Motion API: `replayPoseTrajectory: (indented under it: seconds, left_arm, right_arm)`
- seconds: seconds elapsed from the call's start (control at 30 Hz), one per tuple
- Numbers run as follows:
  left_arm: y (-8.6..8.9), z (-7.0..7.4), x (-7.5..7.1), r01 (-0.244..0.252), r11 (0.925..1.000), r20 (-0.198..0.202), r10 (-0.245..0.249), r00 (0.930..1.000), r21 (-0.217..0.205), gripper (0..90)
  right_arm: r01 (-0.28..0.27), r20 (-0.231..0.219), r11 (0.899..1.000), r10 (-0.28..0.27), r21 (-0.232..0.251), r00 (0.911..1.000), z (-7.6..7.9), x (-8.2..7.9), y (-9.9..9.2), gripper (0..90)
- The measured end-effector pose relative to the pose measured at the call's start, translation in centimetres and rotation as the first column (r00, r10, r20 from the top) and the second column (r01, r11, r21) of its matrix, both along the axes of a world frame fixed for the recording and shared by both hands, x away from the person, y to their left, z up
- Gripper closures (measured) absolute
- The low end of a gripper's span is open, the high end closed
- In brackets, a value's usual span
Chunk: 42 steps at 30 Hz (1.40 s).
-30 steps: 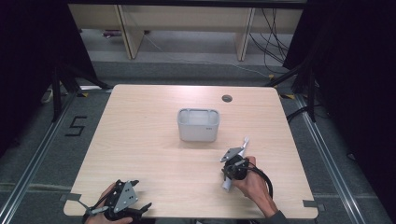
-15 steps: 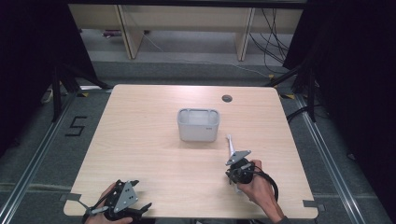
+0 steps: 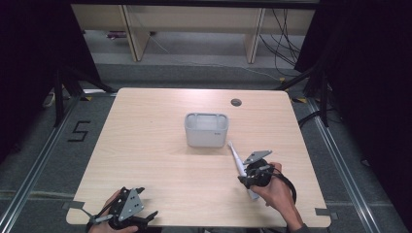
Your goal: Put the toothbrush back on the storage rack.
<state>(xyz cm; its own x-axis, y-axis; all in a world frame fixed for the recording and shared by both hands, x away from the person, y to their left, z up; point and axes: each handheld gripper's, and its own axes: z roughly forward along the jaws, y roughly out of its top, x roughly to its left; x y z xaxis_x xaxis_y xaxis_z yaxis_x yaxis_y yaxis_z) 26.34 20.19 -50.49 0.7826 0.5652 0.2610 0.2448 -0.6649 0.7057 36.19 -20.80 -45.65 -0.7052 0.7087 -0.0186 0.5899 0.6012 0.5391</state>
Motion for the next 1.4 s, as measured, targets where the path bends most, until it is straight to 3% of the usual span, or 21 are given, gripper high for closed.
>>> replayPoseTrajectory:
  seconds: [0.07,0.1,0.17,0.2,0.23,0.37,0.43,0.47,0.5,0.53,0.6,0.7,0.73,0.77,0.83,0.93,0.97,1.07,1.2,1.4]
  left_arm:
    - [0.0,-0.1,0.0,-0.007,1.0000,-0.004,0.007,1.0000,-0.002,15.0]
    - [0.0,0.0,0.0,-0.001,1.0000,0.000,0.001,1.0000,0.004,15.0]
    - [0.0,0.0,0.0,-0.002,1.0000,0.000,0.002,1.0000,0.002,15.0]
    - [0.0,0.0,0.0,-0.002,1.0000,0.000,0.002,1.0000,0.002,15.0]
    - [0.0,0.0,0.0,-0.002,1.0000,0.000,0.002,1.0000,0.003,15.0]
    - [0.0,0.0,0.0,-0.001,1.0000,0.000,0.001,1.0000,0.002,15.0]
    - [0.0,0.0,0.0,0.000,1.0000,0.002,0.000,1.0000,0.003,15.0]
    - [0.0,0.0,0.0,0.000,1.0000,0.001,0.000,1.0000,0.000,15.0]
    - [0.0,0.0,0.0,0.000,1.0000,0.002,0.000,1.0000,0.003,15.0]
    - [0.0,0.0,0.0,0.002,1.0000,0.000,-0.002,1.0000,0.000,15.0]
    - [-0.1,-0.1,0.0,-0.005,1.0000,-0.006,0.005,1.0000,-0.006,15.0]
    - [0.0,0.0,0.0,0.000,1.0000,-0.001,0.000,1.0000,-0.001,14.9]
    - [0.0,0.0,0.0,0.000,1.0000,0.000,0.000,1.0000,-0.001,15.0]
    - [0.0,0.0,0.0,0.000,1.0000,0.000,0.000,1.0000,-0.001,15.0]
    - [0.0,0.0,0.0,-0.003,1.0000,0.005,0.003,1.0000,0.006,15.0]
    - [0.0,0.1,0.0,-0.003,1.0000,0.004,0.003,1.0000,-0.003,15.0]
    - [0.0,0.1,0.0,-0.002,1.0000,0.003,0.002,1.0000,-0.002,15.0]
    - [0.0,0.1,0.0,-0.002,1.0000,0.002,0.002,1.0000,-0.004,15.0]
    - [0.0,0.0,0.0,-0.002,1.0000,0.002,0.002,1.0000,-0.002,15.0]
    - [0.0,0.0,0.0,-0.001,0.9999,0.005,0.001,1.0000,0.011,15.0]
  right_arm:
    - [0.067,-0.032,0.998,-0.068,-0.019,0.9972,0.7,0.4,-0.4,49.1]
    - [0.088,-0.078,0.996,-0.089,-0.027,0.9929,0.8,0.6,-0.5,47.2]
    - [0.119,-0.083,0.992,-0.121,-0.030,0.9892,1.1,1.4,-0.8,45.4]
    - [0.119,-0.083,0.992,-0.121,-0.030,0.9892,1.1,1.4,-0.8,45.4]
    - [0.129,-0.132,0.990,-0.136,-0.059,0.9819,0.9,2.1,-0.6,43.2]
    - [0.105,-0.168,0.989,-0.121,-0.102,0.9783,0.3,2.9,-0.2,44.0]
    - [0.116,-0.178,0.987,-0.136,-0.114,0.9747,0.0,3.2,0.2,44.2]
    - [0.088,-0.175,0.989,-0.108,-0.121,0.9787,-0.2,3.5,0.3,44.2]
    - [0.100,-0.180,0.987,-0.122,-0.125,0.9760,-0.2,3.5,0.5,44.3]
    - [0.083,-0.175,0.989,-0.104,-0.123,0.9790,-0.3,3.8,0.6,44.6]
    - [0.096,-0.192,0.986,-0.121,-0.137,0.9739,-0.4,4.0,0.9,45.1]
    - [0.087,-0.175,0.985,-0.112,-0.147,0.9782,-0.7,4.5,1.2,46.5]
    - [0.116,-0.216,0.982,-0.147,-0.149,0.9651,-0.6,4.5,1.4,46.7]
    - [0.106,-0.210,0.982,-0.139,-0.159,0.9679,-0.7,4.7,1.4,46.8]
    - [0.111,-0.218,0.979,-0.148,-0.172,0.9647,-0.9,4.9,1.7,47.4]
    - [0.064,-0.198,0.981,-0.100,-0.183,0.9751,-1.5,5.3,1.7,48.8]
    - [0.080,-0.217,0.979,-0.121,-0.187,0.9686,-1.6,5.2,1.9,50.4]
    - [0.051,-0.210,0.978,-0.094,-0.201,0.9732,-1.7,5.4,1.9,54.2]
    - [0.044,-0.236,0.980,-0.090,-0.192,0.9675,-1.8,5.4,1.7,58.5]
    - [0.046,-0.263,0.971,-0.109,-0.235,0.9587,-1.9,5.6,1.4,64.8]
